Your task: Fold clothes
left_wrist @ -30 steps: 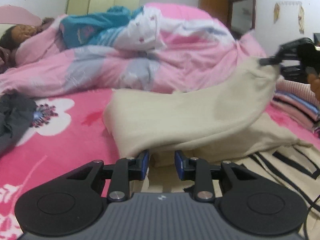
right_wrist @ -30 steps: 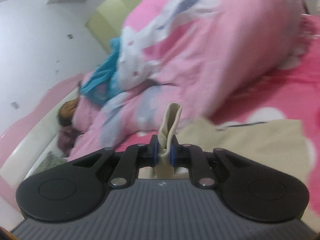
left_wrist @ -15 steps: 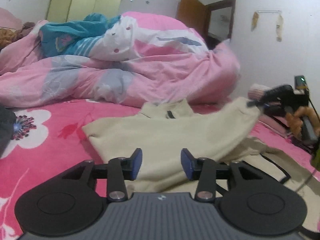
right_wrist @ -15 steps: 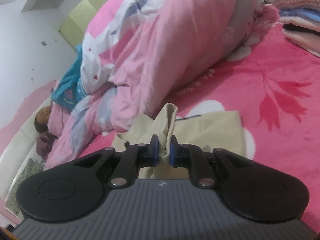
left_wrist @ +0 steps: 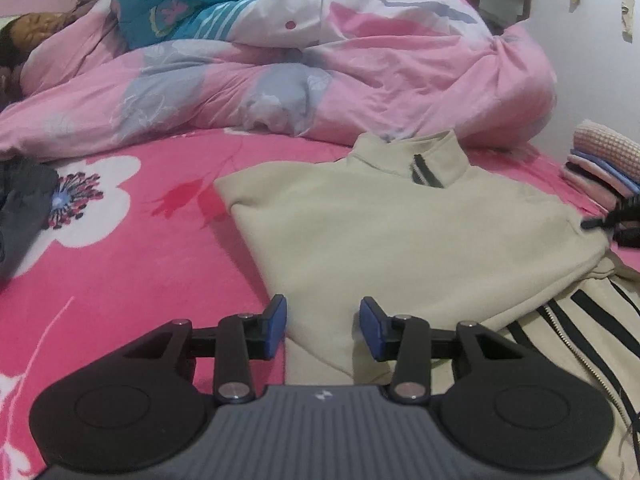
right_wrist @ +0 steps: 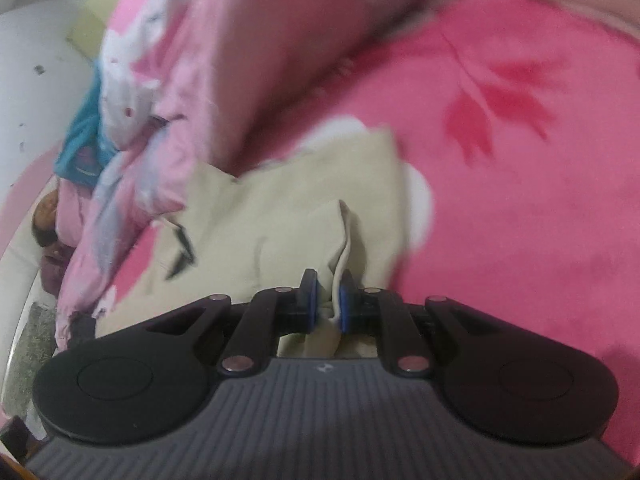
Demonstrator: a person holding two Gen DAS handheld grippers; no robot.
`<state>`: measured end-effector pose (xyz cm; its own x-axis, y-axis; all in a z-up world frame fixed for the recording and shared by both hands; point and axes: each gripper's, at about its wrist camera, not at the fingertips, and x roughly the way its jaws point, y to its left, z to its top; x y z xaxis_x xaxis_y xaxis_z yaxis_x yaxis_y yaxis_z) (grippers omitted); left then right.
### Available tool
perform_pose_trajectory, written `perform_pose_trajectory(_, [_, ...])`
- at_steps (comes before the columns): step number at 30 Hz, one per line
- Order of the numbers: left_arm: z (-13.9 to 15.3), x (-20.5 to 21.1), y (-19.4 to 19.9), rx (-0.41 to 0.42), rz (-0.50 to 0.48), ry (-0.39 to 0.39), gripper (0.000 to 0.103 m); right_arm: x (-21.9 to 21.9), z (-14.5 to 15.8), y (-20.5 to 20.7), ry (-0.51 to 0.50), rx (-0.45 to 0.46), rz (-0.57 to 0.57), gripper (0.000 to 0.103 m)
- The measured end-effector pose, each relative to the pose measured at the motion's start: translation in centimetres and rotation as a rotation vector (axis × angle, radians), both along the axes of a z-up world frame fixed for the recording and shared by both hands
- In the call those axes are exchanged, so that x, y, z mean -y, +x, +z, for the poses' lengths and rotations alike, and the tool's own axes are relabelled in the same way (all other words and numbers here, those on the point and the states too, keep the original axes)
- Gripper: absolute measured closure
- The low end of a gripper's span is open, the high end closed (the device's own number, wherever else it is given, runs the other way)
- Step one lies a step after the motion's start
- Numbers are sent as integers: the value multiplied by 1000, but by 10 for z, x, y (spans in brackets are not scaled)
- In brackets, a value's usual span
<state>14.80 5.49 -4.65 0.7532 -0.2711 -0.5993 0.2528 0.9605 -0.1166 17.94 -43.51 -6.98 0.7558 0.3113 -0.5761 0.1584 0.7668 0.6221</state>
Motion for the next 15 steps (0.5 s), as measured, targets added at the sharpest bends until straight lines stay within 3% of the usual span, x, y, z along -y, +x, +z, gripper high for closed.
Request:
perform_pose_trajectory(3, [2, -6, 4, -24, 7, -35, 61, 13, -6, -5, 81, -12, -63, 93])
perform_pose_trajectory(5, [3, -13, 4, -33, 10, -65, 61, 17, 5, -12, 55, -23, -121, 88])
perform_pose_trajectory(8, [4, -24, 4, -44, 0, -108, 61, 6, 35, -25, -72, 12, -147, 87])
perform_pose_trajectory(11, [2, -33, 7, -66, -15, -153, 61, -25, 62, -24, -110, 83, -49, 87])
perform_pose_trajectory(15, [-6, -39, 6, -84, -19, -210, 60, -90, 84, -1, -178, 88, 114, 87])
